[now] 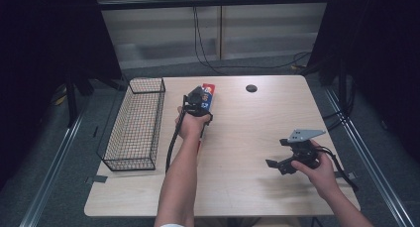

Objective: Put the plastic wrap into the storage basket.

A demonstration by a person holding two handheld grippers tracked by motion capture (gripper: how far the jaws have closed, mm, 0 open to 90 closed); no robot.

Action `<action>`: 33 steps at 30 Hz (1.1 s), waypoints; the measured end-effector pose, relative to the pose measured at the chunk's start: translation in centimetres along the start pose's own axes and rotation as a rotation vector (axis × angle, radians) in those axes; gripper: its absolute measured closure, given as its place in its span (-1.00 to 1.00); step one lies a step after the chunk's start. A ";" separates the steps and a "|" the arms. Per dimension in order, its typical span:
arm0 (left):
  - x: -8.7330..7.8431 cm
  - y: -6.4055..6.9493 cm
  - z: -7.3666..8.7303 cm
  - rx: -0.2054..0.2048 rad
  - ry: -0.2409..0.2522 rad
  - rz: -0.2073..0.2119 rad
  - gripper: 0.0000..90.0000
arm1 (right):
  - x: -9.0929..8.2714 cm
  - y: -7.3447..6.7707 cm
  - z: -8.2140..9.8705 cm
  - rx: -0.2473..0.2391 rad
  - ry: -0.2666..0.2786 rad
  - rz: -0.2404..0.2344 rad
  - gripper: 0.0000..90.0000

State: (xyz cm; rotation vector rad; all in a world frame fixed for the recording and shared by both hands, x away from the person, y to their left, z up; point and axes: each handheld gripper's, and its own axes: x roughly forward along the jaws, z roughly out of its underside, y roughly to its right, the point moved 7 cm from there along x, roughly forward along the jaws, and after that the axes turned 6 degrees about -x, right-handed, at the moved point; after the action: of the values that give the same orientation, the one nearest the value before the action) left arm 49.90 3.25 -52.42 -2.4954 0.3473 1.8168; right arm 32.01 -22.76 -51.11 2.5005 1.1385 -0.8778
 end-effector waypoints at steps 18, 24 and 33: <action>-4.3 -1.6 0.9 -0.001 -0.069 0.035 -0.05 | -0.2 0.1 -0.2 0.012 0.013 0.000 -0.98; -6.3 -2.8 0.9 -0.018 -0.056 0.029 -0.06 | -0.3 0.1 -0.2 0.015 0.012 -0.001 -0.98; -9.1 -4.1 0.9 -0.046 -0.049 0.012 -0.06 | -0.3 0.1 -0.2 0.015 0.015 0.003 -0.98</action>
State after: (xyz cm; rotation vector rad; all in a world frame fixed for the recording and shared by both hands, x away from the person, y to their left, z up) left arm 47.26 8.80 -44.53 -2.4786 0.3229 1.9082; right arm 32.04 -22.89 -50.75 2.5240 1.1370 -0.8715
